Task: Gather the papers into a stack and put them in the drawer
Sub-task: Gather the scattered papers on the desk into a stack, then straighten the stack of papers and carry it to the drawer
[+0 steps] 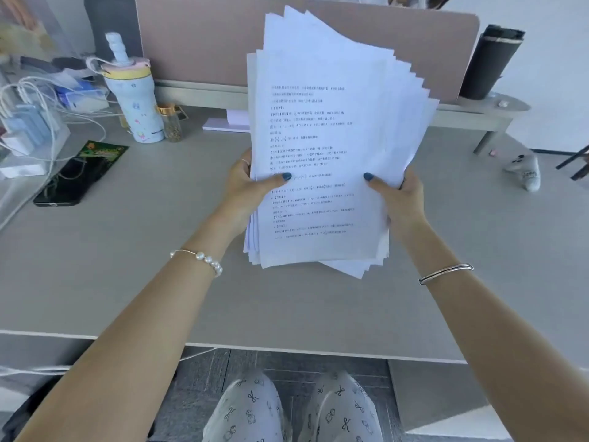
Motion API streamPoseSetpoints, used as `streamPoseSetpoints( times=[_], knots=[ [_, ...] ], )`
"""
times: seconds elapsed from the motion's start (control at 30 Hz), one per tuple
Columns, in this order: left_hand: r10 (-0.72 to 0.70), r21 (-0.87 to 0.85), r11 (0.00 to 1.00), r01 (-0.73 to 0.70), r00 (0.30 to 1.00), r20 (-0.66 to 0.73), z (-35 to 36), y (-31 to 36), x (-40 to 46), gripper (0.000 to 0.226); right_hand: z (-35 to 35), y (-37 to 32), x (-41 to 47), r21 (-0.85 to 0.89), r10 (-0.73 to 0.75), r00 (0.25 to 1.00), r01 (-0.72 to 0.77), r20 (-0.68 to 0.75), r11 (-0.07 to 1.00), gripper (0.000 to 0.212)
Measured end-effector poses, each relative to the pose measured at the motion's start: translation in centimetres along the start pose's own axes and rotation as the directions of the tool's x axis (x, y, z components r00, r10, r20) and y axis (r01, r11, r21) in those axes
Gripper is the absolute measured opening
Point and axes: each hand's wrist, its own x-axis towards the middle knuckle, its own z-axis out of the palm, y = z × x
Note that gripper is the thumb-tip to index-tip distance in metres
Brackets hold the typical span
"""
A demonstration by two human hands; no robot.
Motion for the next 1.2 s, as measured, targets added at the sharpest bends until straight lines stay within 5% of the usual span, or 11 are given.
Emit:
streamPoseSetpoints(
  times=[0.23, 0.43, 0.57, 0.67, 0.83, 1.03, 1.2],
  knots=[
    [0.186, -0.041, 0.982, -0.185, 0.983, 0.0, 0.2, 6.1, 1.1, 0.056, 1.2, -6.8, -0.9, 0.055, -0.295, 0.955, 0.294, 0.008, 0.954, 0.053],
    [0.189, -0.102, 0.976, -0.192, 0.981, -0.037, -1.0, 6.8, 1.4, 0.084, -0.4, -7.7, -1.4, 0.027, -0.253, 0.944, 0.254, 0.212, 0.967, 0.046],
    [0.098, -0.039, 0.994, -0.097, 0.995, 0.011, -1.0, 5.2, 0.7, 0.058, -1.3, -5.9, -1.5, 0.022, -0.122, 0.945, 0.121, 0.304, 0.992, 0.044],
    [-0.017, 0.023, 1.0, 0.016, 0.999, 0.035, -1.1, 2.8, 0.1, 0.061, -1.3, -3.9, -1.9, -0.004, -0.039, 0.934, 0.043, 0.356, 0.999, 0.042],
    [-0.068, -0.007, 0.998, 0.068, 0.998, -0.007, 0.5, 2.0, -0.3, 0.054, 1.2, -3.3, -2.3, 0.003, 0.033, 0.974, -0.034, 0.223, 0.999, 0.043],
    [0.081, -0.017, 0.996, -0.084, 0.989, -0.127, 2.0, 4.1, -0.2, 0.029, 2.4, -5.4, -2.5, 0.038, -0.124, 0.99, 0.122, 0.063, 0.992, 0.025],
    [-0.03, -0.067, 0.997, 0.029, 0.999, -0.011, 1.0, 0.6, -2.0, 0.026, 0.2, -2.2, -4.1, 0.007, -0.014, 0.987, 0.014, 0.162, 1.0, 0.018]
  ],
)
